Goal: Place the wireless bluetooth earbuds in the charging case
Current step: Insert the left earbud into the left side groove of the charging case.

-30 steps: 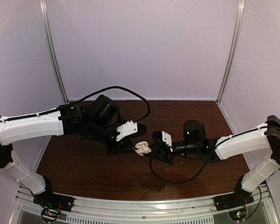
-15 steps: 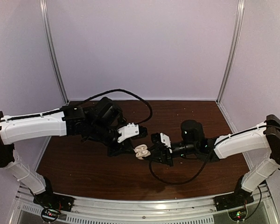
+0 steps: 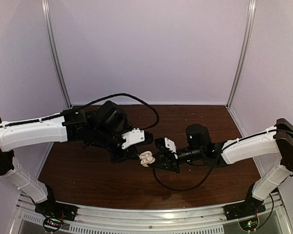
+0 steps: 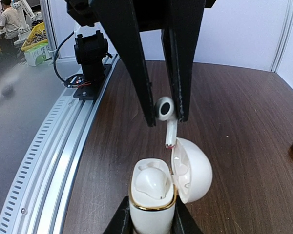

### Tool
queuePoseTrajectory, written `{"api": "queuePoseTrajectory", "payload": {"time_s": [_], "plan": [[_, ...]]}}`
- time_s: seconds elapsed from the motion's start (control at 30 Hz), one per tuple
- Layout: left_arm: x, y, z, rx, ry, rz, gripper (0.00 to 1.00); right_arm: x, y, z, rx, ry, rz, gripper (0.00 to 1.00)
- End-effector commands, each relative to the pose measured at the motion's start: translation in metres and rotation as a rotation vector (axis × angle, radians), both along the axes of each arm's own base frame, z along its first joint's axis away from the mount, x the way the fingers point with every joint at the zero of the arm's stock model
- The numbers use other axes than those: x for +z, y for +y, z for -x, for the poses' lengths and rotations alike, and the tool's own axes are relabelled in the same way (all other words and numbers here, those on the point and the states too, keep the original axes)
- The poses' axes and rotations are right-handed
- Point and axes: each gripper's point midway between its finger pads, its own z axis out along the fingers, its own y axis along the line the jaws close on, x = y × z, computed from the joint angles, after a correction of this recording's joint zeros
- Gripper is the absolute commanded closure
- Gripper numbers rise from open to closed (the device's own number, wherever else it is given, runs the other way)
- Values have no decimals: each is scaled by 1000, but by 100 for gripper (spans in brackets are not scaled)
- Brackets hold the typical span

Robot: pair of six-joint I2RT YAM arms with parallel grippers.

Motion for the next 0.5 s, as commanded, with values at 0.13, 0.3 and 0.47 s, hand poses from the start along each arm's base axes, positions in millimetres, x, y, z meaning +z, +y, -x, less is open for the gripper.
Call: {"api": "queuePoseTrajectory", "payload": {"time_s": [0.13, 0.3, 0.47], "plan": [[31, 6, -3, -2, -94, 19, 93, 8, 5, -3, 19, 51, -20, 100], [29, 2, 6, -48, -109, 10, 93, 8, 7, -4, 28, 73, -21, 100], [24, -3, 15, -95, -78, 12, 93, 8, 7, -5, 23, 77, -14, 100]]}}
